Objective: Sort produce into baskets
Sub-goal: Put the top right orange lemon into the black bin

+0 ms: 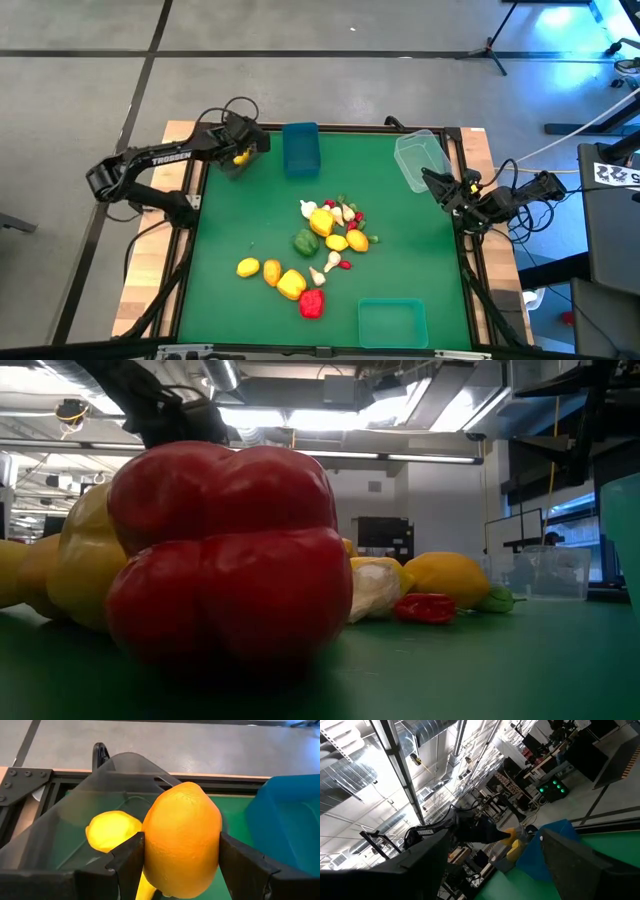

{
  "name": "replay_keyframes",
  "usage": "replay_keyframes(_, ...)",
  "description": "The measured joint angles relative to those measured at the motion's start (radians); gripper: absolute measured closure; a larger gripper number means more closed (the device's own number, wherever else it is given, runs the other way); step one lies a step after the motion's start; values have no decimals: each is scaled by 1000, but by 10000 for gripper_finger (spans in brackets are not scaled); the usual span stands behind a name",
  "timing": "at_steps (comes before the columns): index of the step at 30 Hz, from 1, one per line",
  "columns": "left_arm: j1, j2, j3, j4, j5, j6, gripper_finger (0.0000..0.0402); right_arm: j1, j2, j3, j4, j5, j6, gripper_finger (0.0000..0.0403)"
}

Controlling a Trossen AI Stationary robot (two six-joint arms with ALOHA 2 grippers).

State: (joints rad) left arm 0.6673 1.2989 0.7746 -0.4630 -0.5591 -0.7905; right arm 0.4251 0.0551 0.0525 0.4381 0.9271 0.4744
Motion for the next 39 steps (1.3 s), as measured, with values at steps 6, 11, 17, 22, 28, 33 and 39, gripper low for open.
replay_keyframes(6,31,11,0,19,-5,28,178,0,0,0,0,-3,0,100)
replay_keyframes(11,62,11,0,67,44,81,178,0,0,0,0,-3,0,100)
replay_keyframes(17,73,11,0,58,59,112,178,0,0,0,1,-3,0,100)
replay_keyframes(22,73,11,0,56,66,143,178,0,0,0,0,-3,0,100)
replay_keyframes(28,73,11,0,52,79,172,178,0,0,0,1,-3,0,100)
replay_keyframes(33,73,11,0,39,88,195,178,0,0,0,1,-4,0,100)
replay_keyframes(39,73,11,0,1,127,212,178,0,0,0,0,-4,0,100)
